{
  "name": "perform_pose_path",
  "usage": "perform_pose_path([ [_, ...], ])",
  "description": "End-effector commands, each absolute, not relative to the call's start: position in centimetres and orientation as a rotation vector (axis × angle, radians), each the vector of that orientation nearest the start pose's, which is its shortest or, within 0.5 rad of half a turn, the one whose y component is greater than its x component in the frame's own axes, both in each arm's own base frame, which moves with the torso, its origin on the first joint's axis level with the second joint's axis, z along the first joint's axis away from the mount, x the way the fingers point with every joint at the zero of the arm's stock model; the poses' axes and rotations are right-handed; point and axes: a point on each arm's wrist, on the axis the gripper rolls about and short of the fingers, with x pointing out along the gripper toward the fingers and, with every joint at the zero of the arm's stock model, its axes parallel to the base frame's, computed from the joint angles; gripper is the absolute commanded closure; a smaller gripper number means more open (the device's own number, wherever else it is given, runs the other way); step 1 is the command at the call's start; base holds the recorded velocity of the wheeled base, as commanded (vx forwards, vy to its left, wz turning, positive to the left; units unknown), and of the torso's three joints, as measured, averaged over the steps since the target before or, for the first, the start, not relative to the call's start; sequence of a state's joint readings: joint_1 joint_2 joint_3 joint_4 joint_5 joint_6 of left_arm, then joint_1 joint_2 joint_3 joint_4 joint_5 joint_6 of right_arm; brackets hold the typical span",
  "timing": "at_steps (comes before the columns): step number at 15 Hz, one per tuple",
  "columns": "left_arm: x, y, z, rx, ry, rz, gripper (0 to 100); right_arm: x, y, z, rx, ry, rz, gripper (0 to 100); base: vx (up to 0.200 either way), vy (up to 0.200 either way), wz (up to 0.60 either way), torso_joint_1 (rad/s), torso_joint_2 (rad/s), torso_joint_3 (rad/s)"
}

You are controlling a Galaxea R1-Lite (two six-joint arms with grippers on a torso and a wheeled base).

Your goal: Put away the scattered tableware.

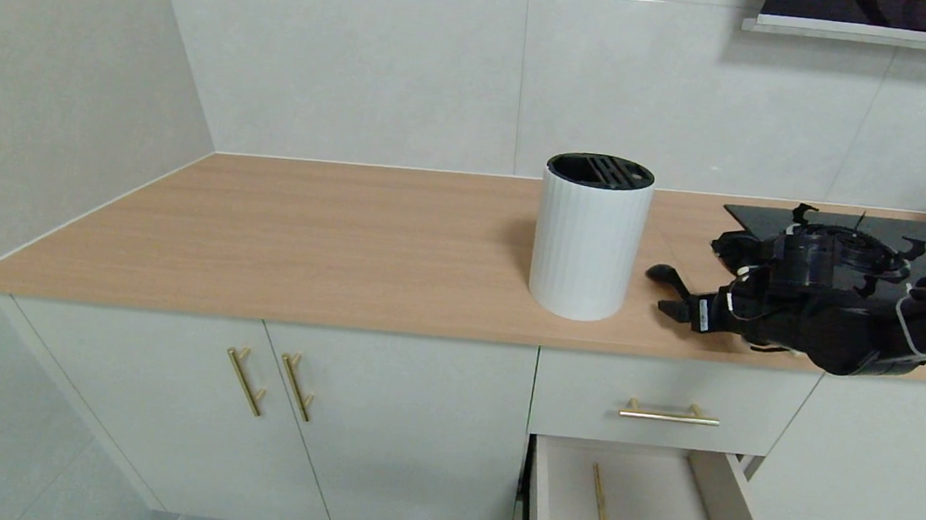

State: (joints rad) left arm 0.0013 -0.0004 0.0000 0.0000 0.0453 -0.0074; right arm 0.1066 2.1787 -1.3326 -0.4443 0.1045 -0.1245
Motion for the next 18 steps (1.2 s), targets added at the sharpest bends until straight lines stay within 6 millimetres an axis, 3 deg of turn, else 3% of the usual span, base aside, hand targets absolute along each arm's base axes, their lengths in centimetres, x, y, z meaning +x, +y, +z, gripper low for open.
perform_pose_path([
  [1, -2.3, 0.1, 7.5, -0.006, 0.0, 0.048, 0, 43.7, 5.0, 12.4, -0.122, 0.388, 0.235, 100, 0.0, 0.0, 0.0, 0.0, 0.0, 0.0],
  [9, -2.3, 0.1, 7.5, -0.008, 0.0, 0.048, 0, 44.0, 5.0, 12.3, -0.12, 0.391, 0.233, 100, 0.0, 0.0, 0.0, 0.0, 0.0, 0.0],
  [10, -2.3, 0.1, 7.5, -0.008, 0.0, 0.048, 0, 43.8, 5.0, 12.8, -0.118, 0.382, 0.232, 100, 0.0, 0.0, 0.0, 0.0, 0.0, 0.0],
  [11, -2.3, 0.1, 7.5, -0.008, 0.0, 0.048, 0, 43.0, 4.9, 14.8, -0.087, 0.355, 0.228, 100, 0.0, 0.0, 0.0, 0.0, 0.0, 0.0],
  [12, -2.3, 0.1, 7.5, -0.008, 0.0, 0.048, 0, 41.5, 5.3, 17.2, -0.025, 0.357, 0.229, 100, 0.0, 0.0, 0.0, 0.0, 0.0, 0.0],
  [13, -2.3, 0.1, 7.5, -0.006, 0.0, 0.048, 0, 40.7, 5.4, 18.3, -0.004, 0.367, 0.229, 100, 0.0, 0.0, 0.0, 0.0, 0.0, 0.0],
  [14, -2.3, 0.1, 7.5, -0.008, 0.0, 0.048, 0, 38.3, 5.3, 21.3, 0.039, 0.38, 0.227, 100, 0.0, 0.0, 0.0, 0.0, 0.0, 0.0],
  [15, -2.3, 0.1, 7.5, -0.008, 0.0, 0.048, 0, 37.2, 5.3, 22.4, 0.061, 0.385, 0.225, 100, 0.0, 0.0, 0.0, 0.0, 0.0, 0.0],
  [17, -2.3, 0.1, 7.5, -0.008, 0.0, 0.048, 0, 32.5, 5.6, 25.3, 0.116, 0.426, 0.239, 100, 0.0, 0.0, 0.0, 0.0, 0.0, 0.0],
  [18, -2.3, 0.1, 7.5, -0.008, 0.0, 0.048, 0, 29.0, 5.4, 26.5, 0.117, 0.472, 0.248, 100, 0.0, 0.0, 0.0, 0.0, 0.0, 0.0],
])
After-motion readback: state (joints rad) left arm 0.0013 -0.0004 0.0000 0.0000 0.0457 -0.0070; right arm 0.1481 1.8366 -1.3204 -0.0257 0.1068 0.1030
